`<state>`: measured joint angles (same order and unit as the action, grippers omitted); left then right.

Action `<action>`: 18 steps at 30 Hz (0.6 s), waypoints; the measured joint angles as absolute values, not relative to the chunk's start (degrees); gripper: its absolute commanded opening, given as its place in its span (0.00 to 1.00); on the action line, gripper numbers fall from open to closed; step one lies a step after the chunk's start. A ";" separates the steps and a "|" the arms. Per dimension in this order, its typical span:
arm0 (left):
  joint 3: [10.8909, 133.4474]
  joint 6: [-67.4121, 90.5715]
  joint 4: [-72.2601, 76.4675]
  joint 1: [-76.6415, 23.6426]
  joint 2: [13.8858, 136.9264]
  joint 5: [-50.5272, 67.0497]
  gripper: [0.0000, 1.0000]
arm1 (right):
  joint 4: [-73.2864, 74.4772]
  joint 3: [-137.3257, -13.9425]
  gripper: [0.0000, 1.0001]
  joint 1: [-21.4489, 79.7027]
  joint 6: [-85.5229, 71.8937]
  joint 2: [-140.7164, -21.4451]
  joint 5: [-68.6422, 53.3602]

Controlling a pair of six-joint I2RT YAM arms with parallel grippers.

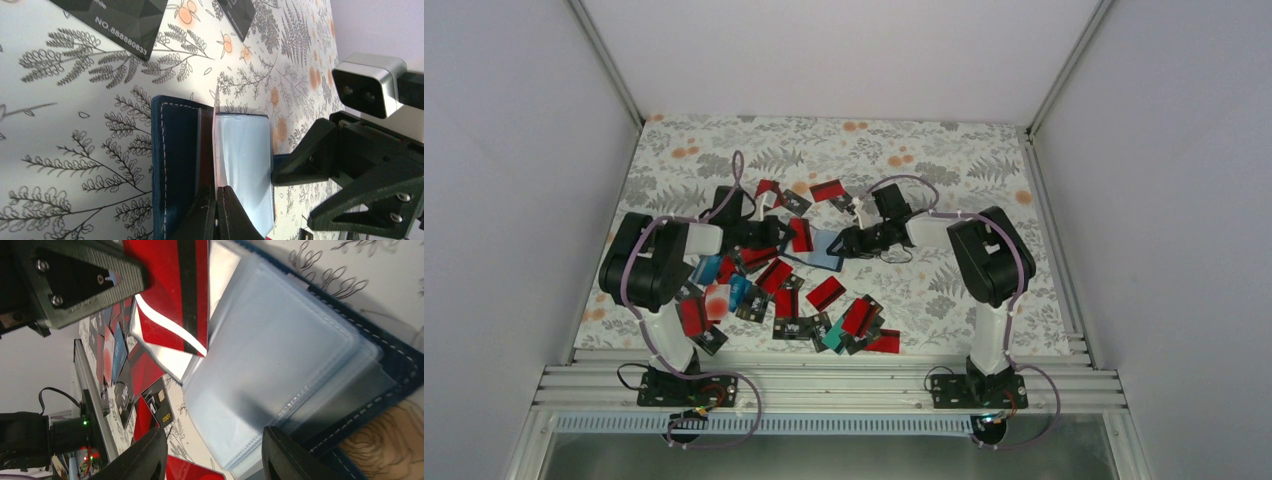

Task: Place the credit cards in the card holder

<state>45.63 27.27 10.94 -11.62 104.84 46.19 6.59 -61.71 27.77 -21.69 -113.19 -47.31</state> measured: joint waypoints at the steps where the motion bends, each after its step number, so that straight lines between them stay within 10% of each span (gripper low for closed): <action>1: 45.47 27.33 11.07 -11.77 104.84 46.19 0.02 | 6.59 -61.71 0.49 27.57 -21.78 -113.19 -47.20; 18: 44.66 30.85 13.15 -13.61 104.64 45.93 0.02 | 6.17 -61.82 0.47 26.55 -21.91 -113.34 -46.46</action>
